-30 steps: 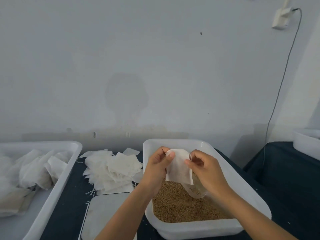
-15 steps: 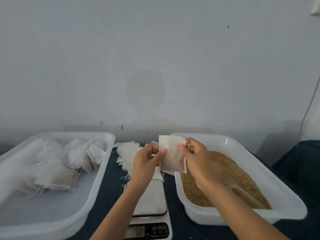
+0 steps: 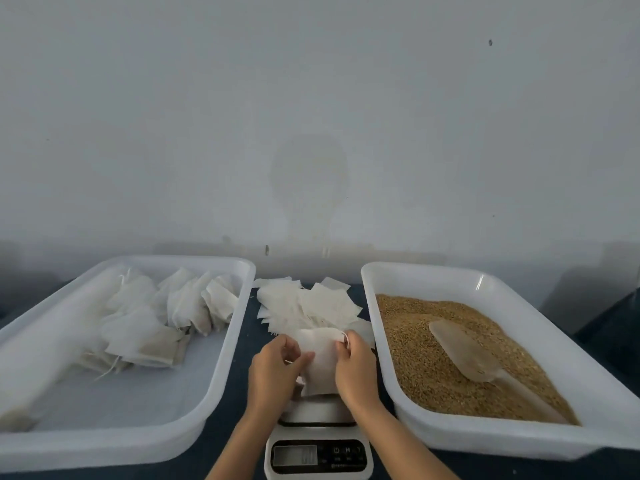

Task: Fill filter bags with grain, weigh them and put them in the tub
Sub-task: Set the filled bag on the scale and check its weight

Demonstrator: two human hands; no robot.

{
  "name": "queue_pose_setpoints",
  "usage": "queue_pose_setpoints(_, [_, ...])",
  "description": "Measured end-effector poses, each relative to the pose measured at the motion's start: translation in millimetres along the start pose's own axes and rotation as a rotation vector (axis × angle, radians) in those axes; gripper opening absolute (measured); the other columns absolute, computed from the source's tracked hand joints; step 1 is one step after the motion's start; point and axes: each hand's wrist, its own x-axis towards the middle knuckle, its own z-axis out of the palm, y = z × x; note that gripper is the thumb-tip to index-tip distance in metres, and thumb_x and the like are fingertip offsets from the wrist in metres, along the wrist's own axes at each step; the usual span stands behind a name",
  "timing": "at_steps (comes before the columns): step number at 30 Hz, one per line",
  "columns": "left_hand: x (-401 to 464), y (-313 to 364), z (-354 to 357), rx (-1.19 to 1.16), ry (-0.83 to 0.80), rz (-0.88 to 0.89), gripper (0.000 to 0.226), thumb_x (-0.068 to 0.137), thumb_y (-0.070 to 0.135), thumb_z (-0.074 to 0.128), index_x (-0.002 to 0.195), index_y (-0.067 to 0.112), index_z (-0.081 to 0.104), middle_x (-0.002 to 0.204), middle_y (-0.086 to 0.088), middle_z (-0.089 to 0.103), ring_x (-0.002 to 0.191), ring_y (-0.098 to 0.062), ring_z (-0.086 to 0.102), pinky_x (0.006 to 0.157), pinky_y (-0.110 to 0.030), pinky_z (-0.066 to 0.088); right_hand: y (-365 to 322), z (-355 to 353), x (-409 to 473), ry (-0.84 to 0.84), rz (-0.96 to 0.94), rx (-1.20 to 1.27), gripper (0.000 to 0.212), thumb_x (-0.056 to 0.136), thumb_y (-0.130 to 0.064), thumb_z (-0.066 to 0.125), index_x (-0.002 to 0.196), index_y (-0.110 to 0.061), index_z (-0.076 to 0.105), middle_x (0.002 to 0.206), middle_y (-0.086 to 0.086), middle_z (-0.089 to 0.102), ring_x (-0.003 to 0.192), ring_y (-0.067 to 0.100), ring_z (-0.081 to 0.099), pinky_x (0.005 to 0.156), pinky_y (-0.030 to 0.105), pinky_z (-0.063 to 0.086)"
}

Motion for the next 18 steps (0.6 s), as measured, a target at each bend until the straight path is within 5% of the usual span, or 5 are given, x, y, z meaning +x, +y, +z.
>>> queue_pose_setpoints(3, [1, -7, 3, 0.089, 0.026, 0.060, 0.025, 0.079, 0.023, 0.074, 0.068, 0.023, 0.051, 0.071, 0.005, 0.062, 0.067, -0.015, 0.060, 0.056, -0.026, 0.047, 14, -2, 0, -0.041, -0.064, -0.035, 0.029, 0.096, -0.009, 0.046, 0.071, -0.023, 0.044, 0.065, -0.003, 0.051, 0.059, 0.007, 0.047, 0.055, 0.017, 0.034])
queue_pose_setpoints(7, [4, -14, 2, 0.139, 0.051, 0.137, 0.027, 0.080, 0.020, 0.072, 0.070, 0.031, 0.050, 0.074, 0.011, 0.059, 0.076, -0.005, 0.053, 0.059, -0.014, 0.032, 27, -7, 3, -0.152, -0.062, -0.045, 0.016, 0.097, -0.011, 0.044, 0.085, -0.015, 0.055, 0.080, 0.009, 0.064, 0.076, 0.020, 0.062, 0.067, 0.035, 0.046])
queue_pose_setpoints(11, [8, -18, -1, 0.064, 0.086, 0.132, 0.016, 0.084, 0.021, 0.068, 0.088, 0.025, 0.053, 0.088, 0.005, 0.058, 0.085, -0.008, 0.054, 0.070, -0.020, 0.046, 26, -13, 3, -0.167, 0.004, 0.138, 0.030, 0.096, -0.004, 0.045, 0.124, -0.013, 0.053, 0.123, -0.002, 0.057, 0.116, 0.009, 0.051, 0.098, 0.022, 0.039])
queue_pose_setpoints(14, [9, -18, -5, 0.000, 0.149, 0.103, 0.014, 0.087, 0.017, 0.065, 0.094, 0.019, 0.053, 0.094, 0.002, 0.059, 0.092, -0.017, 0.056, 0.080, -0.034, 0.050, 27, -16, 4, -0.116, -0.001, 0.155, 0.038, 0.096, -0.006, 0.046, 0.134, -0.008, 0.045, 0.131, -0.003, 0.048, 0.121, 0.005, 0.041, 0.100, 0.018, 0.030])
queue_pose_setpoints(18, [10, -22, -9, -0.002, 0.179, 0.081, 0.010, 0.088, 0.012, 0.061, 0.096, 0.013, 0.055, 0.094, 0.001, 0.061, 0.092, -0.017, 0.056, 0.080, -0.028, 0.045, 30, -15, 7, -0.097, -0.004, 0.197, 0.035, 0.097, -0.004, 0.045, 0.132, -0.004, 0.046, 0.132, 0.004, 0.049, 0.123, 0.011, 0.044, 0.099, 0.017, 0.030])
